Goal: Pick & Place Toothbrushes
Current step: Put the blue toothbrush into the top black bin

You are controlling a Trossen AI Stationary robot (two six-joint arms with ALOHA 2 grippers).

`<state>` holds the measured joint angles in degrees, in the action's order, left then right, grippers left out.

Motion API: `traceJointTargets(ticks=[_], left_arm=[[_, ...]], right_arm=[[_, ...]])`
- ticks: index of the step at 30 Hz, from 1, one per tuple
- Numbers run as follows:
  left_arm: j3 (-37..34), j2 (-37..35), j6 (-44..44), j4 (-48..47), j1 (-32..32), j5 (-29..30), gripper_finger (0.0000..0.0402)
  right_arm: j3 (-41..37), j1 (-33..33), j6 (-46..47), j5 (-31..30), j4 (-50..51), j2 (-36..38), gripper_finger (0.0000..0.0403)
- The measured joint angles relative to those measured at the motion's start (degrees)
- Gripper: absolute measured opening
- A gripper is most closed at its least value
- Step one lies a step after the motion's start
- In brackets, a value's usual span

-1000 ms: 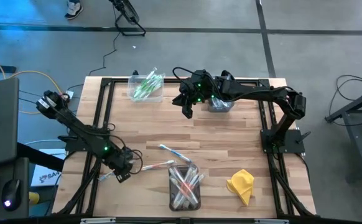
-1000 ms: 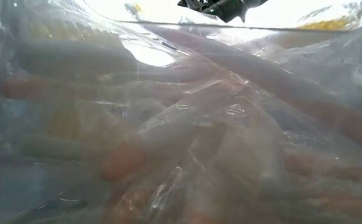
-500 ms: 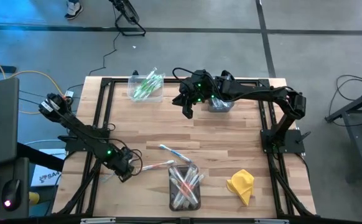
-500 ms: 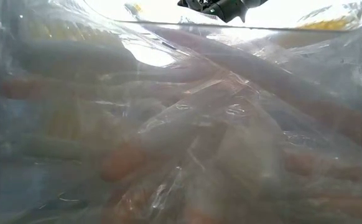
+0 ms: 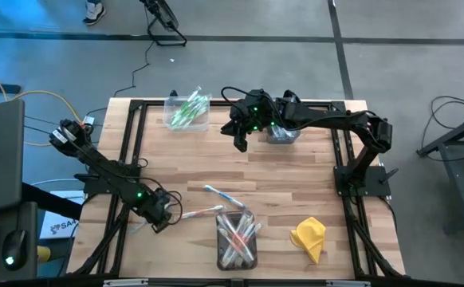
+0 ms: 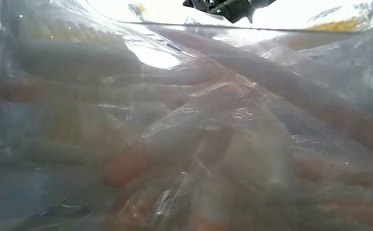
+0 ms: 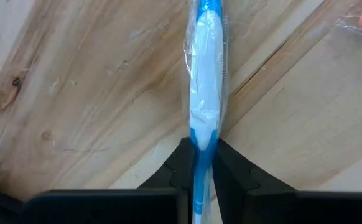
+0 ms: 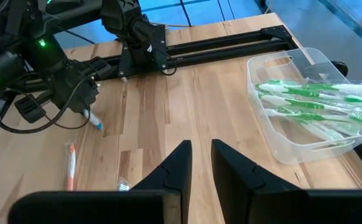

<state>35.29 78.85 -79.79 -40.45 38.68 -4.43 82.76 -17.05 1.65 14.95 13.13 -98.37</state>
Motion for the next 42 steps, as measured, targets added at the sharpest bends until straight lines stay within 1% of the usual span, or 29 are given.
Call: traceJointTargets(ticks=[11,14,21,25,28,31,36,42], left_arm=[[-0.2,-1.0,1.7,0.0,0.0,0.0,0.0030],[-0.3,-2.9,2.1,-0.6,-0.1,0.1,0.0030],[-0.4,-9.9,1.5,-6.1,-0.8,3.1,0.0029],[-0.3,-14.2,2.5,-6.0,-4.7,4.7,0.0029],[-0.3,-16.8,6.3,-4.0,-9.1,4.7,0.0029],[-0.2,-18.9,10.8,-0.9,-14.0,4.8,0.0029],[-0.2,-20.8,20.1,4.1,-23.3,4.8,0.0029],[-0.2,-21.0,31.2,12.5,-34.6,4.5,0.0029]], right_arm=[[0.0,0.0,0.2,0.2,0.0,0.0,0.0054],[0.0,0.0,0.2,0.2,0.0,0.0,0.0054],[0.0,0.0,0.1,0.4,0.2,2.7,0.0054],[0.0,-0.1,-0.7,0.3,0.4,4.7,0.0054],[0.0,-0.5,-1.7,0.3,0.5,6.4,0.0054],[0.0,-1.2,-1.9,0.2,0.4,7.8,0.0054],[0.0,-2.1,-1.5,0.2,0.6,7.7,0.0054],[0.0,-2.5,-1.4,0.2,2.1,7.7,0.0054]])
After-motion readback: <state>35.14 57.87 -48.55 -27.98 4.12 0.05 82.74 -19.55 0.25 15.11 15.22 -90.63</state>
